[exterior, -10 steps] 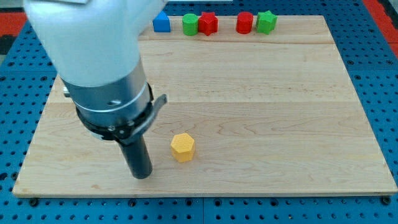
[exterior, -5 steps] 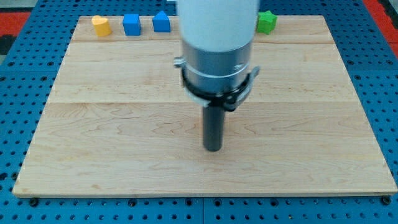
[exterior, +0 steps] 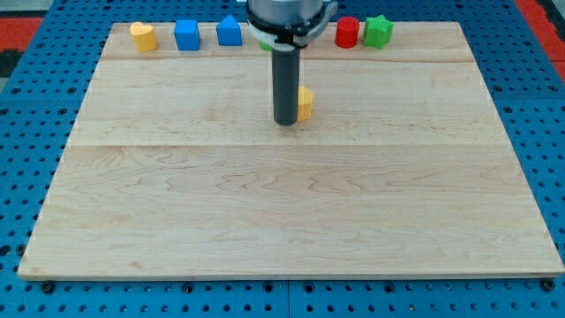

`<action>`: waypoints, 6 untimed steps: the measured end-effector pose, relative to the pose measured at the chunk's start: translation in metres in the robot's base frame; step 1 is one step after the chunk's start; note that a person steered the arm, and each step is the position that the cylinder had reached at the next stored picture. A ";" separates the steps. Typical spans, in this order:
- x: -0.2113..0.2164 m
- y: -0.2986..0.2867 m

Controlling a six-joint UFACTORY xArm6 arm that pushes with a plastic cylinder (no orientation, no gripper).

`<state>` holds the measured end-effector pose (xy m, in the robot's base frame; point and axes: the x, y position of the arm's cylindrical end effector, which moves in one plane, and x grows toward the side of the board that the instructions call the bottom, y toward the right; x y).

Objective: Move the yellow hexagon closer to the red circle

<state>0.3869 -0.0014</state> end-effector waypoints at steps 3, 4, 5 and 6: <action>-0.033 0.034; -0.053 0.052; -0.040 0.070; -0.040 0.080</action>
